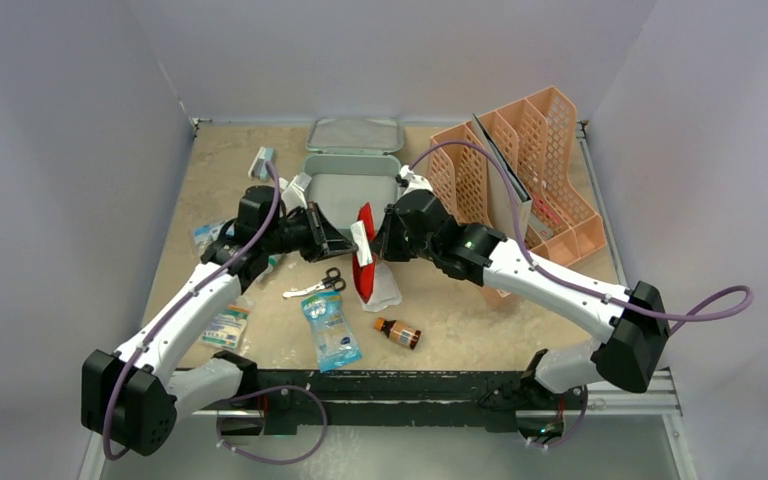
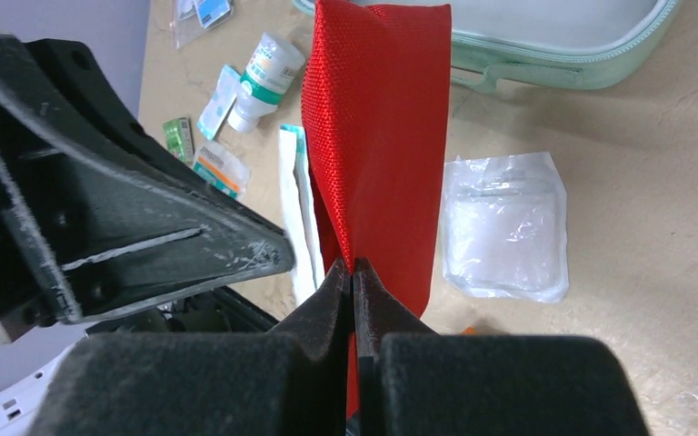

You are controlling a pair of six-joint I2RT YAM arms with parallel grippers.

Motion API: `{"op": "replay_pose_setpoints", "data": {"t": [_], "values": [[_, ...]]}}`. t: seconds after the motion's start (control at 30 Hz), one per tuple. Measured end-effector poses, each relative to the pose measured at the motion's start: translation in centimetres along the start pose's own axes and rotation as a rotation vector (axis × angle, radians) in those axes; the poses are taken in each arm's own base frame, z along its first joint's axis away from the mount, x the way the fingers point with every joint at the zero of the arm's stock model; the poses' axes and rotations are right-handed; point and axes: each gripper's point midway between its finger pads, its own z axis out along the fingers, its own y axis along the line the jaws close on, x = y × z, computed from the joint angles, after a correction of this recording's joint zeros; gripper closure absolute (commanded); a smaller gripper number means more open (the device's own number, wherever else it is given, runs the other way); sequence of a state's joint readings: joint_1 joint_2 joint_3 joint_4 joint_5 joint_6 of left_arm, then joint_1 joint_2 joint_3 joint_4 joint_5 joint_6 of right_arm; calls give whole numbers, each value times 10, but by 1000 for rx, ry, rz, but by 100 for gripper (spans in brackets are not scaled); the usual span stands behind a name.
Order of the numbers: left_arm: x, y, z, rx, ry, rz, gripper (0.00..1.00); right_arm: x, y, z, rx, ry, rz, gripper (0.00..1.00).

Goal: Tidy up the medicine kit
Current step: Place the medical item at the medicine pouch.

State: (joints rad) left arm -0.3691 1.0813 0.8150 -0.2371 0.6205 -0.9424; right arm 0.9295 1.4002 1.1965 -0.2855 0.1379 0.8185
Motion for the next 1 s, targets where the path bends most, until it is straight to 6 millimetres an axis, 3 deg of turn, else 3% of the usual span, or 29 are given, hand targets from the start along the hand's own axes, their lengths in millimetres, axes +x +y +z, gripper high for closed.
{"op": "replay_pose_setpoints", "data": {"t": [0.33,0.7,0.87,0.97,1.0], "values": [[1,30,6,-133,11,16,100,3,6,0,-28,20,14,100],[-7,24,2,-151,7,87,99,2,12,0,-51,18,20,100],[-4,22,3,-135,29,87,84,2,13,0,-57,21,20,100],[-3,21,2,-135,34,87,66,2,13,0,-56,20,20,100],[-4,21,1,-137,33,91,55,2,13,0,-56,21,20,100]]}}
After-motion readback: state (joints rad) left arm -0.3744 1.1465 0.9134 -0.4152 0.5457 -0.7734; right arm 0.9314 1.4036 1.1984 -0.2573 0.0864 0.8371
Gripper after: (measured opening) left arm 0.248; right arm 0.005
